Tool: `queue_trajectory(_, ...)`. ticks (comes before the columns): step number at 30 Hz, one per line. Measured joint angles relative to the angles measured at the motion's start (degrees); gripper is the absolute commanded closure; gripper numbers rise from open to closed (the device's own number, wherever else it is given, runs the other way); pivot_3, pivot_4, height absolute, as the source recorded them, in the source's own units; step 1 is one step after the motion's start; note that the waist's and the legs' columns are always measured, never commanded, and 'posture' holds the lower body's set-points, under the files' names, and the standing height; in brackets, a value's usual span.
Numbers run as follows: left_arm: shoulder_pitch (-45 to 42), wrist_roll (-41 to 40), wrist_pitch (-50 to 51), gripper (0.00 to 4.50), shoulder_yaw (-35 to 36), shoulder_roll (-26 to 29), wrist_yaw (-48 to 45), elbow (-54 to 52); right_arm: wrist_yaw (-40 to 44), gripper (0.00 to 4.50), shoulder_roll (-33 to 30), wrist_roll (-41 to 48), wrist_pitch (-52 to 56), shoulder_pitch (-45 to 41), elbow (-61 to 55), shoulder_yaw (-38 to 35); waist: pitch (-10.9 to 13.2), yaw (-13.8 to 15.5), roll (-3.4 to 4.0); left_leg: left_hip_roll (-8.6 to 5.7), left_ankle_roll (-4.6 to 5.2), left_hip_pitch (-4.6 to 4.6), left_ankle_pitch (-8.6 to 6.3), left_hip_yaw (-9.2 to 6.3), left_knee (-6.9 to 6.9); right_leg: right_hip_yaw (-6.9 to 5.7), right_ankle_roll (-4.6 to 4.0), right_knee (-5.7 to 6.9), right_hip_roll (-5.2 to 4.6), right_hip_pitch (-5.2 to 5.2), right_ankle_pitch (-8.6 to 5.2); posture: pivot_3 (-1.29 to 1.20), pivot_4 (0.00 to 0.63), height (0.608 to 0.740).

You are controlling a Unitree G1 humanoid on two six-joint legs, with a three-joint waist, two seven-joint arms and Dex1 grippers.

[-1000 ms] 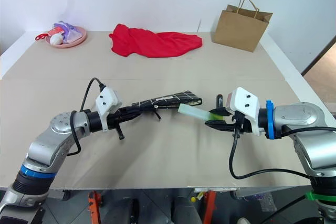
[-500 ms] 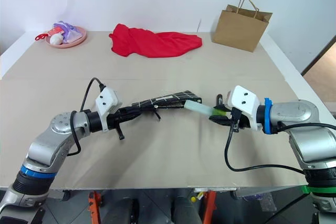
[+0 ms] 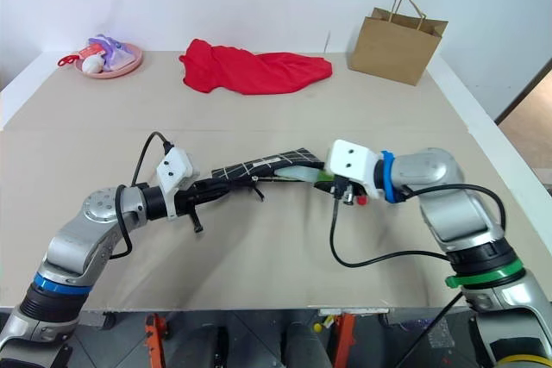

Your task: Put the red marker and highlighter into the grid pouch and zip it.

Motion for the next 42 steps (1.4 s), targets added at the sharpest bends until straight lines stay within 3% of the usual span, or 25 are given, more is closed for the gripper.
queue_trajectory(9,-0.3,0.3,-0.6,4.50,0.0,-0.1,0.0,0.5,-3.4,3.39,11.1,-7.3,0.1,-7.1,-0.5,5.9,0.0,0.0,0.00,0.02,-0.01,-0.06,0.00,-0.03,-0.01,-0.06,-0.02,0.01,0.01,-0.03,0.01,0.00,0.150,0.740)
queue_trajectory(10,-0.3,0.4,-0.6,4.50,0.0,-0.1,0.0,0.5,-3.4,2.37,12.5,-7.4,0.0,-7.1,-1.6,6.8,0.0,0.0,0.00,0.02,-0.01,-0.06,0.00,-0.04,0.00,-0.07,-0.02,0.01,0.01,-0.02,0.00,0.00,0.150,0.740)
queue_trajectory(11,-0.3,0.4,-0.6,4.50,0.0,-0.1,0.0,0.5,-3.4,2.21,12.6,-7.4,0.0,-7.1,-1.8,6.9,0.0,0.0,0.00,0.02,-0.01,-0.08,0.00,-0.04,0.00,-0.08,-0.02,0.01,0.00,-0.04,0.01,0.00,0.150,0.740)
queue_trajectory(14,-0.4,0.5,-0.9,4.50,0.0,-0.2,0.0,0.5,-2.7,0.98,12.6,-8.3,-2.2,-5.9,-2.9,8.5,0.0,0.2,-0.01,-0.02,-0.01,-0.10,0.01,-0.08,0.04,-0.17,-0.02,0.01,-0.06,0.01,0.00,0.00,0.150,0.740)
queue_trajectory(15,-0.5,0.5,-1.0,4.50,0.0,-0.2,0.0,0.5,-2.6,0.98,12.5,-8.5,-2.6,-5.1,-2.7,8.7,0.0,0.2,-0.01,-0.02,-0.01,-0.10,0.01,-0.07,0.04,-0.17,-0.02,0.01,-0.07,0.01,0.00,0.00,0.150,0.740)
queue_trajectory(16,-0.5,0.5,-1.0,4.50,0.0,-0.2,0.0,0.5,-2.7,0.40,12.4,-8.8,-2.9,-4.9,-2.3,8.9,0.0,0.2,-0.01,-0.02,-0.01,-0.11,0.01,-0.04,0.08,-0.14,-0.01,0.01,-0.07,0.00,0.02,0.00,0.150,0.740)
queue_trajectory(19,-0.7,0.5,-1.1,4.50,0.0,-0.5,0.1,0.6,-4.1,0.06,10.9,-10.3,-4.9,-4.9,0.8,8.3,0.0,0.1,-0.01,-0.02,-0.01,-0.09,0.02,-0.04,0.10,-0.13,-0.02,0.02,-0.05,0.00,0.07,0.00,0.150,0.740)
queue_trajectory(22,-0.7,0.5,-1.1,4.50,0.0,-0.5,0.1,0.6,-4.2,0.06,10.0,-10.5,-5.3,-4.9,1.7,7.0,0.0,0.1,-0.01,0.00,-0.01,-0.09,0.03,-0.05,0.10,-0.14,-0.02,0.03,-0.02,0.00,0.07,0.00,0.150,0.740)
queue_trajectory(26,-0.7,0.4,-1.1,4.50,0.0,-0.8,0.1,0.6,-2.6,0.06,4.1,-8.1,-6.4,-4.9,2.7,0.9,0.0,0.2,-0.01,-0.01,-0.01,-0.14,0.02,-0.06,0.08,-0.14,-0.02,0.02,-0.05,-0.02,0.06,0.00,0.150,0.740)
queue_trajectory(29,-0.8,0.3,-1.0,4.50,0.0,-1.4,0.1,0.7,1.3,0.06,1.3,0.5,-1.9,-4.1,0.6,-7.2,0.0,0.1,0.00,0.00,-0.01,-0.13,0.02,-0.07,0.06,-0.14,-0.02,0.01,-0.04,-0.01,0.06,0.00,0.150,0.740)
queue_trajectory(33,-0.5,-0.4,-0.4,4.50,0.1,-1.5,0.0,0.7,8.4,0.06,-4.2,17.4,10.1,4.5,-7.5,-21.6,0.0,0.4,-0.02,0.00,0.02,-0.19,0.00,-0.30,0.04,-0.41,-0.06,-0.03,-0.08,0.09,0.02,0.00,0.150,0.740)
queue_trajectory(35,-0.4,-0.7,-0.1,4.50,0.2,-1.1,-0.2,0.7,8.7,0.06,-5.1,20.8,14.2,8.1,-8.3,-25.1,0.0,0.2,-0.02,-0.02,0.03,-0.16,0.00,-0.27,0.05,-0.37,-0.06,-0.03,-0.09,0.11,0.02,0.00,0.150,0.740)
queue_trajectory(38,-0.4,-0.8,0.3,4.50,0.2,-0.6,-1.1,0.7,4.7,0.06,-4.8,22.0,20.0,14.7,-8.0,-26.5,0.0,-0.1,-0.02,-0.01,0.03,0.04,0.02,-0.15,0.05,-0.15,-0.06,0.00,-0.01,0.14,0.06,0.00,0.150,0.740)
queue_trajectory(42,0.4,-1.8,0.5,4.50,0.4,0.6,-2.5,0.5,-8.6,0.06,0.8,20.3,29.9,15.1,-4.6,-26.7,0.0,-0.5,0.02,0.02,0.19,0.14,0.21,-0.11,0.02,0.04,0.11,0.04,0.12,0.10,0.15,0.00,0.150,0.740)
